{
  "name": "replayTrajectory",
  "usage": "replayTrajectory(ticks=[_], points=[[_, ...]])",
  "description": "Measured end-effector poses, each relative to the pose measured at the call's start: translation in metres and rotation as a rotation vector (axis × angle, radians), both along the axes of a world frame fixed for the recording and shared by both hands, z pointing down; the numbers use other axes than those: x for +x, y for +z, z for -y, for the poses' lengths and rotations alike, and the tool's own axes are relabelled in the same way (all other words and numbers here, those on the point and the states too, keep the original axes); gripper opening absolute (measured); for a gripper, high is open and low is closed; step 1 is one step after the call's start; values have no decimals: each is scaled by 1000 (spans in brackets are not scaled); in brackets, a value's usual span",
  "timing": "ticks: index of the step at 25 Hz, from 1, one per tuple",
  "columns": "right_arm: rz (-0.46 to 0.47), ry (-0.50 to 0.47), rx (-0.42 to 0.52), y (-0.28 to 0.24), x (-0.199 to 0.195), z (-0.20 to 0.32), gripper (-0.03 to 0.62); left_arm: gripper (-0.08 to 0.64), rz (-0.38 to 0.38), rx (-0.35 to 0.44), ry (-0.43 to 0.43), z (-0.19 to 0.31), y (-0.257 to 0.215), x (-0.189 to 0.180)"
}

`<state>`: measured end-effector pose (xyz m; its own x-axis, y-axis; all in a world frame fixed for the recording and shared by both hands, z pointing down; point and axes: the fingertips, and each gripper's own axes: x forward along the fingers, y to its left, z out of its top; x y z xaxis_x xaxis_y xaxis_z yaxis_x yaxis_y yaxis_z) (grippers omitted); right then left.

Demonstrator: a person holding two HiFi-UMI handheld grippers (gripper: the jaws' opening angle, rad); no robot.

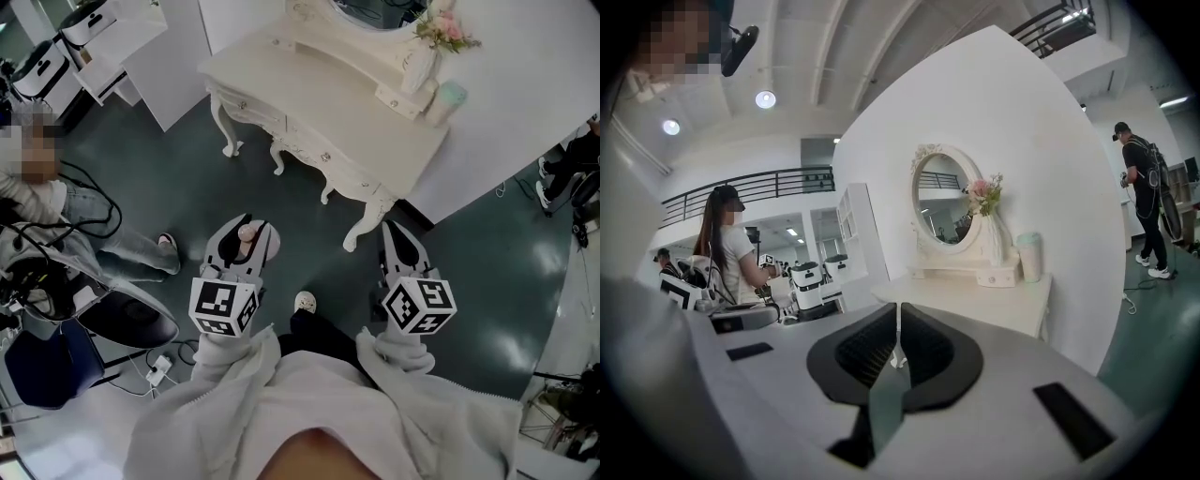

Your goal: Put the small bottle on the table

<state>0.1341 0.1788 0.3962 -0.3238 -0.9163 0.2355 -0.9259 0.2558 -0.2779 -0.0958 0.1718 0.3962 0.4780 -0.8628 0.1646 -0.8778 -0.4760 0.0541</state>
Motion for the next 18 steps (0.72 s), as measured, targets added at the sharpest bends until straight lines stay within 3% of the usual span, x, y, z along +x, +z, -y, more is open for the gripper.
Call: replayTrajectory(ticks=[18], points=[[14,-78,10,13,2,65,38,133,-2,19,-57,47,7,14]])
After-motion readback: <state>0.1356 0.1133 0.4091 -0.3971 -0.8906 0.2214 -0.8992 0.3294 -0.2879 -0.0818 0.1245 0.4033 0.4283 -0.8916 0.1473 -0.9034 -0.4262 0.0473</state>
